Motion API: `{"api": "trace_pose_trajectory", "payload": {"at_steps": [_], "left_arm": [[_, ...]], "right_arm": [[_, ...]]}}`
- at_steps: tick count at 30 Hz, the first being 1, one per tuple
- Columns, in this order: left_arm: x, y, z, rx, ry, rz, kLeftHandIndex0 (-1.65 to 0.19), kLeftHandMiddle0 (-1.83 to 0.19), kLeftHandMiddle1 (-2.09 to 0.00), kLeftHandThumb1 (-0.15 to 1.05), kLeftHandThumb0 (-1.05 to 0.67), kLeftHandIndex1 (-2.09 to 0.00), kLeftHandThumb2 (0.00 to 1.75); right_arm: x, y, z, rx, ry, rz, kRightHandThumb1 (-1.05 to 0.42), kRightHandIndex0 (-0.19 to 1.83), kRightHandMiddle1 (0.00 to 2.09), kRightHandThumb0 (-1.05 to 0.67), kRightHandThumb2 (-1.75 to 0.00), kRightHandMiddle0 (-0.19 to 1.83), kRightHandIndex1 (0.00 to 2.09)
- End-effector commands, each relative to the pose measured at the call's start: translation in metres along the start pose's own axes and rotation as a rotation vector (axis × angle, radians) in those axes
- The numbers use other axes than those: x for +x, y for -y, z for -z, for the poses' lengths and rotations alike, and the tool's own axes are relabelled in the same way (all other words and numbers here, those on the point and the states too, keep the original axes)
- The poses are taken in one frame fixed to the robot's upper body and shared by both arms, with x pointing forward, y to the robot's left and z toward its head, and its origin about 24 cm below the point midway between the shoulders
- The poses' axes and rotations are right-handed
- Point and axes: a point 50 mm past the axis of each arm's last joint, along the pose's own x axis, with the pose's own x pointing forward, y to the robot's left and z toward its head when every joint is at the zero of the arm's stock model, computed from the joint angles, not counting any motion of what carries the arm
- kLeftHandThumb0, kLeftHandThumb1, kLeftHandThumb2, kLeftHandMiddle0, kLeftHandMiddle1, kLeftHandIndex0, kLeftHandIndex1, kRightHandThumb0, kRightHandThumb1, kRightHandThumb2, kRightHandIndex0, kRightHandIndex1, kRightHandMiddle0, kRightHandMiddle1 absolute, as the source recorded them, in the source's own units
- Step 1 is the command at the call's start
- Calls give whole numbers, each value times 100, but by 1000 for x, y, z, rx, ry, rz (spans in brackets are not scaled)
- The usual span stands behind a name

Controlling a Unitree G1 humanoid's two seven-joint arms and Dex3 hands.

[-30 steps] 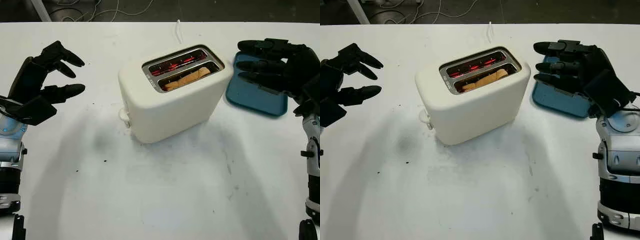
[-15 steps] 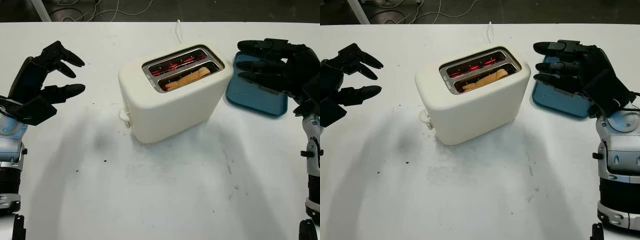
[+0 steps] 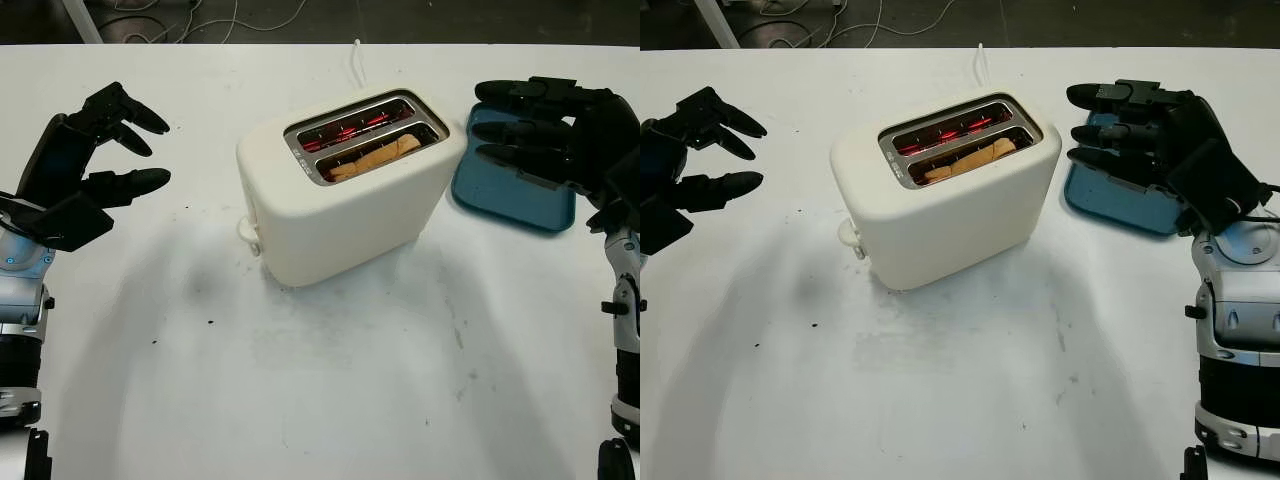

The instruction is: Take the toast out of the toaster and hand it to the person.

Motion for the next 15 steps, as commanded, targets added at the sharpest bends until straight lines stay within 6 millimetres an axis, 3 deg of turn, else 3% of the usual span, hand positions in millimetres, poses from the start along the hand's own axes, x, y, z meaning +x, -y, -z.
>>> {"api": "trace_pose_trajectory", "payload": {"at_steps": [1,15], "left_arm": [[-4,1,2,-4,-3,-11,-30,-42,-140,92,-105,-131,27],[-4,1,1,-10,-4,-10,-29,-41,-141,92,-105,-131,26]], "right_arm": [[-1,1,-1,4,4,2,-81,88,0,-24,0,79,3],[-1,1,0,3,4,3,-82,88,0,-24,0,79,3]]}}
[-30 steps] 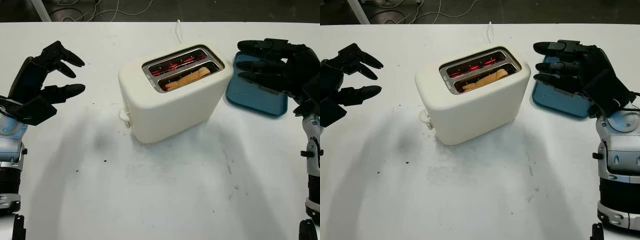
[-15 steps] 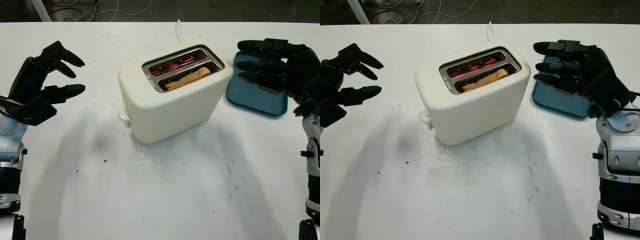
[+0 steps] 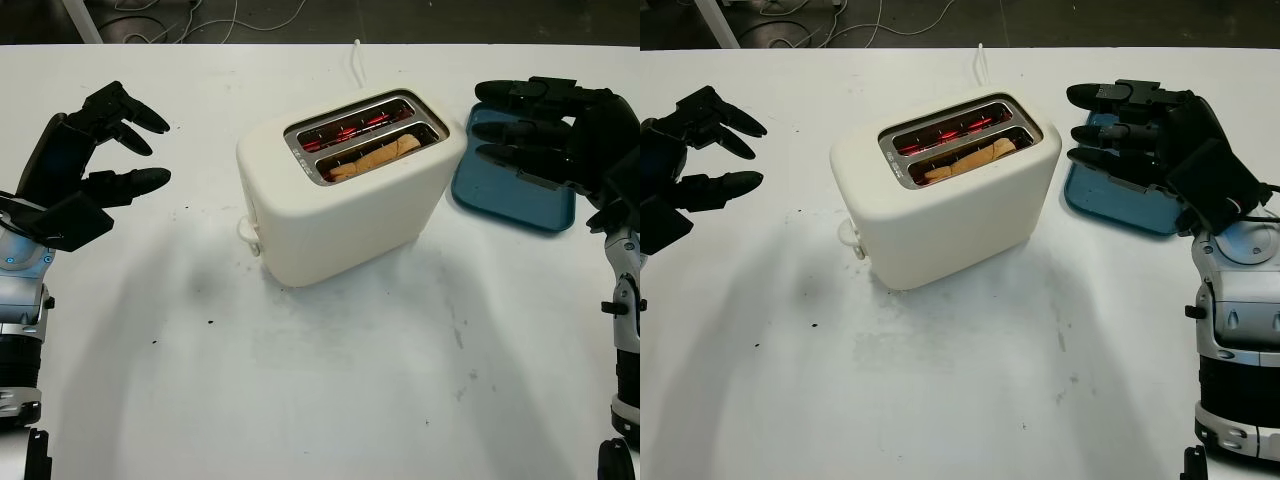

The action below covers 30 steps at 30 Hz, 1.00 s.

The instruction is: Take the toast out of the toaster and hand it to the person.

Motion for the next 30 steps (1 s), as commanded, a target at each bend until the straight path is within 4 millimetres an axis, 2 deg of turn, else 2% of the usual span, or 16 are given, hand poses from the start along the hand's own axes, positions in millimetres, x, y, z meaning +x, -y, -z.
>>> {"api": "trace_pose_trajectory", "payload": {"at_steps": [1,30], "left_arm": [[-4,1,2,-11,-7,-10,-29,-41,-140,92,-105,-131,26],[-4,1,2,-7,-10,-10,-30,-41,-140,92,-105,-131,26]], "right_arm": [[-1,1,0,2,4,2,-81,88,0,-24,0,79,3],[-1,1,-1,7,6,5,-81,88,0,-24,0,79,4]]}}
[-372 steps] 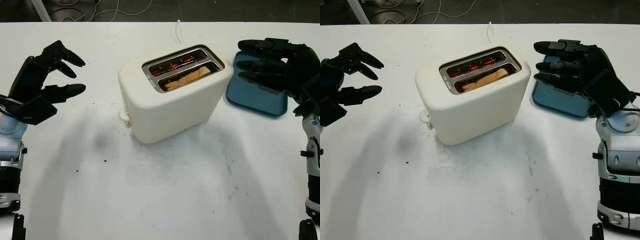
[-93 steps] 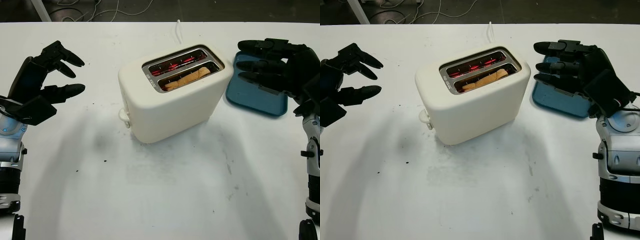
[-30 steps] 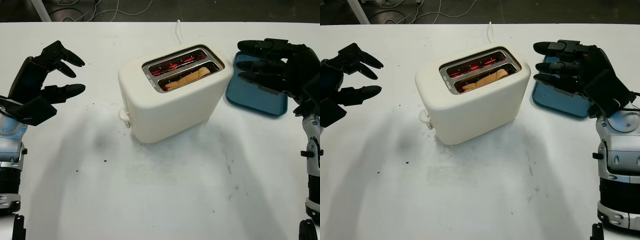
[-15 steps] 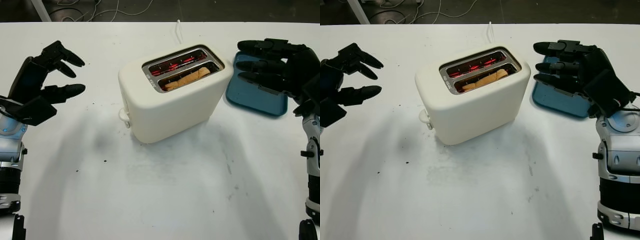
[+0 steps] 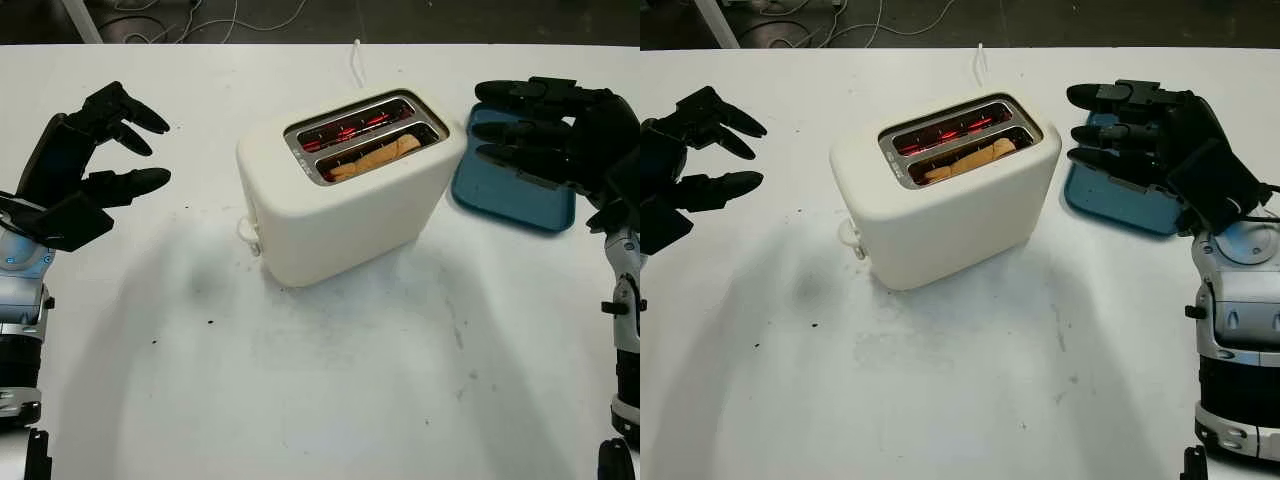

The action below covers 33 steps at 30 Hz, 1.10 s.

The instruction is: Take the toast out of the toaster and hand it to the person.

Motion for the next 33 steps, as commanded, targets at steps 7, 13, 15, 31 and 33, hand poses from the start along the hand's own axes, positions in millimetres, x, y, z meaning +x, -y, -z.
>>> {"api": "trace_pose_trajectory", "payload": {"at_steps": [7,13,15,31,33], "left_arm": [[-4,1,2,-5,-2,-9,-29,-42,-141,92,-105,-131,27],[-3,1,1,-4,-5,-11,-30,-42,-141,92,-105,-132,26],[-3,1,1,-9,-7,-10,-30,-42,-141,92,-105,-132,26],[-3,1,1,-16,-4,-6,-31,-42,-139,92,-105,-129,25],[-3,1,1,-19,-4,-6,-31,-43,-139,92,-105,-129,25]], "right_arm": [[-1,1,-1,0,5,7,-81,89,0,-24,0,80,4],[-1,1,-2,-14,5,1,-81,88,0,-24,0,79,4],[-1,1,-2,-13,6,1,-81,88,0,-23,0,79,4],[-1,0,-3,-11,10,-2,-81,88,0,-23,0,79,4],[0,1,-3,-16,11,-1,-81,88,0,-24,0,79,4]]}}
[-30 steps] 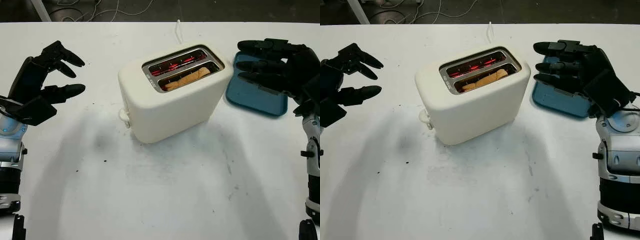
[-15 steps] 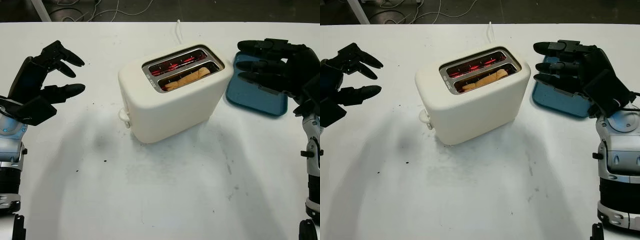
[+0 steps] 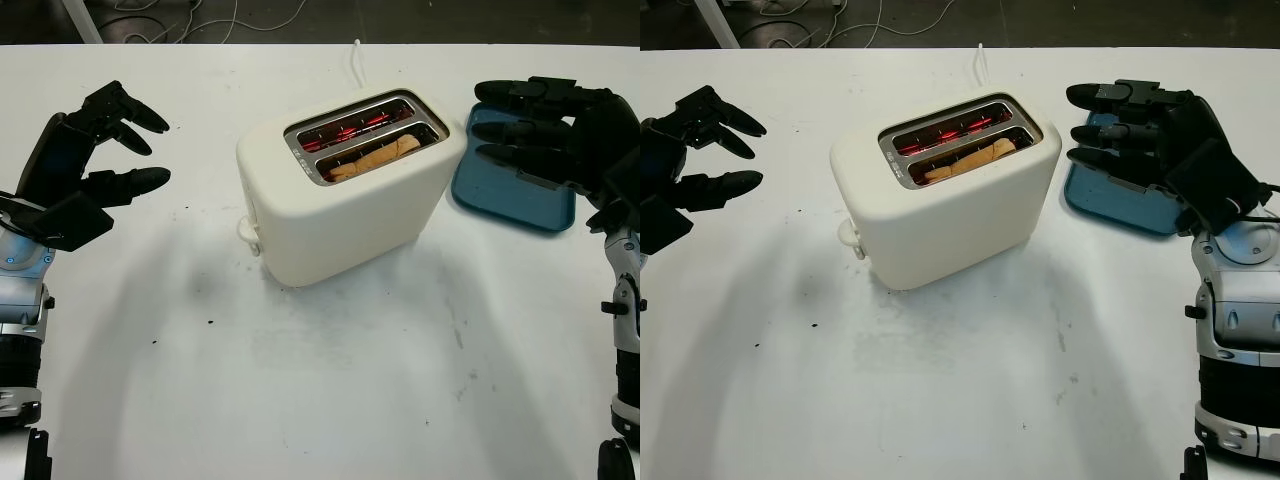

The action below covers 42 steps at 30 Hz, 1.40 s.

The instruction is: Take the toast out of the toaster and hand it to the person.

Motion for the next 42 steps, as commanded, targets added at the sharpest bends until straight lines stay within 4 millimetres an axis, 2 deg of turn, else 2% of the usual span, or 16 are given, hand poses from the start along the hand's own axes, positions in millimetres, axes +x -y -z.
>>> {"api": "trace_pose_trajectory", "payload": {"at_steps": [1,30,38,42], "left_arm": [[-3,1,1,-17,-7,-2,-31,-43,-139,92,-105,-129,25],[-4,1,2,-6,-6,-9,-30,-42,-140,92,-105,-130,27],[-4,2,2,-3,-4,-9,-29,-42,-140,92,-105,-131,27],[-4,2,2,-6,-8,-9,-29,-42,-141,92,-105,-132,26]], "right_arm": [[0,1,-3,-14,8,0,-81,88,0,-24,0,79,4],[1,3,-2,-15,11,15,-81,89,1,-25,0,80,5],[10,17,-20,-64,104,57,-81,89,1,-26,0,80,5],[19,27,-41,-98,154,92,-80,90,1,-29,0,81,5]]}}
